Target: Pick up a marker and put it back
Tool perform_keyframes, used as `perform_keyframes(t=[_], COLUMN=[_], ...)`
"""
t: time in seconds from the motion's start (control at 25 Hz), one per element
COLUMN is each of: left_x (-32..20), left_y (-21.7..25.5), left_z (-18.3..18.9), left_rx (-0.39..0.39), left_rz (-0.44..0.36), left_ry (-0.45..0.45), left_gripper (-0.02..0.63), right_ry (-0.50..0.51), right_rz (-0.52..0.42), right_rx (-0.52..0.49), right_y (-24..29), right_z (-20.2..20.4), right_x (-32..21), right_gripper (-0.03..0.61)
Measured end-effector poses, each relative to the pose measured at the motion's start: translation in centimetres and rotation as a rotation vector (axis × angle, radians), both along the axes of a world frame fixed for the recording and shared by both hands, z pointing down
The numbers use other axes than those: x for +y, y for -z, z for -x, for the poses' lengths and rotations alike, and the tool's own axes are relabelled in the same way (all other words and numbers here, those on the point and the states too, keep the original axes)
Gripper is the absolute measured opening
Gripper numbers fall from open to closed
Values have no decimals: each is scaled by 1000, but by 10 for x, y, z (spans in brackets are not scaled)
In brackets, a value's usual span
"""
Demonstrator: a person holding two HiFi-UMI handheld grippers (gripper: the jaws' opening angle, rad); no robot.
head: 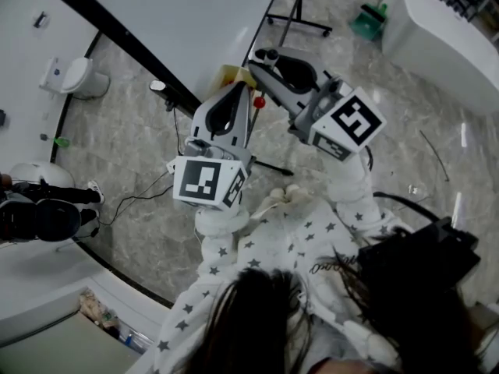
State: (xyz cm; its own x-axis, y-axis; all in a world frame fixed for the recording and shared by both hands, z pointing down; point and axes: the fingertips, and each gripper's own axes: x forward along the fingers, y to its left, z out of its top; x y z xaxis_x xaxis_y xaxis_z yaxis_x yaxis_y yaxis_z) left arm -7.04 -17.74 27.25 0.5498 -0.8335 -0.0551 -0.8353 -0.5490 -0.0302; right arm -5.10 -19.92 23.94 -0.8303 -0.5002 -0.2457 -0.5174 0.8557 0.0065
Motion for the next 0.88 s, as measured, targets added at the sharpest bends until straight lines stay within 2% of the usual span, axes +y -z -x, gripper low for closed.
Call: perform_keyframes(t=[0.64,0.88], left_x=[1,-10], left_y=[8,-23], left_z=[-1,5], left_rx=[1,-6], left_rz=[-17,48], left_ry=[10,19], left_gripper=[0,0], right_ry=[13,32], right_rz=[8,45], right_rx=[-17,-14], right_y=[0,-22], right_z=[-1,11], right_x=[-2,-22], right_gripper=[75,75])
